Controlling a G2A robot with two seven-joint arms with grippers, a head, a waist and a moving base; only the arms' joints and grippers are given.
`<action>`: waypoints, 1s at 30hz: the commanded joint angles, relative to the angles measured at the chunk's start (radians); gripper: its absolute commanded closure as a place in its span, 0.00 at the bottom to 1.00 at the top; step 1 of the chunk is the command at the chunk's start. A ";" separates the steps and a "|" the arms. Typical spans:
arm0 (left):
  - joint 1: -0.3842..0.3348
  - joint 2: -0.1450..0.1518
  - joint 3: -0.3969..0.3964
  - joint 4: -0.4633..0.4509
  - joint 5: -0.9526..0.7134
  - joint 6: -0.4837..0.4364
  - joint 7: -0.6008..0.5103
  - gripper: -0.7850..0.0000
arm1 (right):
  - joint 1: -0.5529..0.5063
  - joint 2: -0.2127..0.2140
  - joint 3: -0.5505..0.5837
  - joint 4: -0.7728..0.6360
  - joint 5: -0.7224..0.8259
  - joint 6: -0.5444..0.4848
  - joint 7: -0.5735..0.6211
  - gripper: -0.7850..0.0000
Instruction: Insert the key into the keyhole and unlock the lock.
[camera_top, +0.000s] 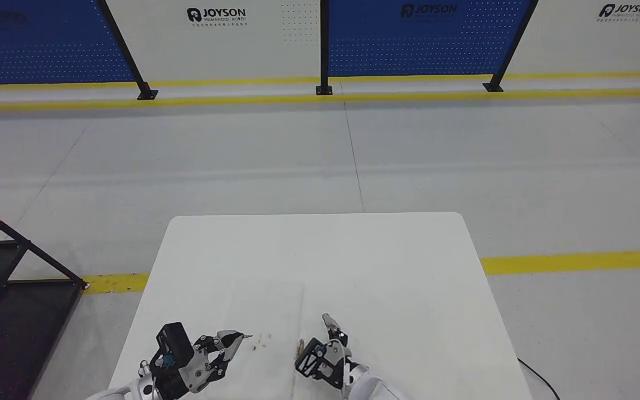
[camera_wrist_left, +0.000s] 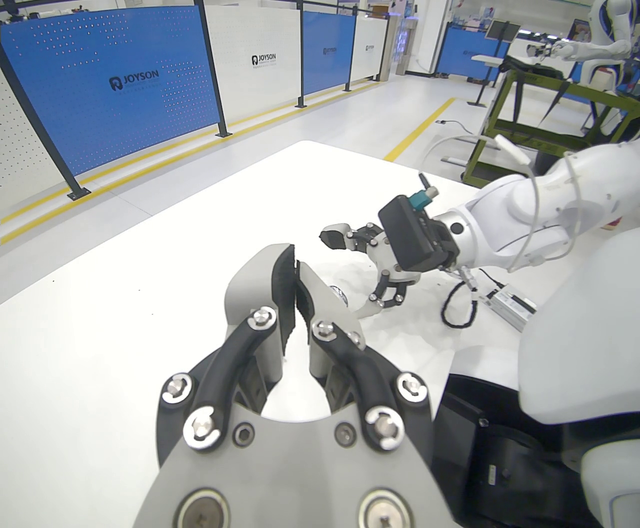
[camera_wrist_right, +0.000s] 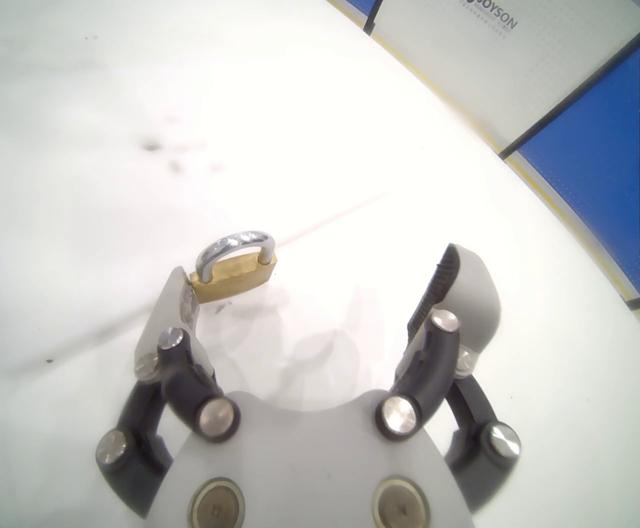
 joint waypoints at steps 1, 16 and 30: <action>0.000 0.000 0.000 0.000 0.000 0.000 0.000 1.00 | -0.003 0.000 0.004 0.001 0.007 0.009 -0.006 0.00; 0.000 0.000 0.000 0.000 0.000 0.000 0.000 1.00 | -0.023 0.003 0.020 -0.006 0.026 0.006 -0.048 0.06; 0.000 0.000 0.000 0.000 0.000 0.000 0.000 1.00 | 0.052 -0.030 -0.039 0.064 0.057 -0.005 -0.012 0.30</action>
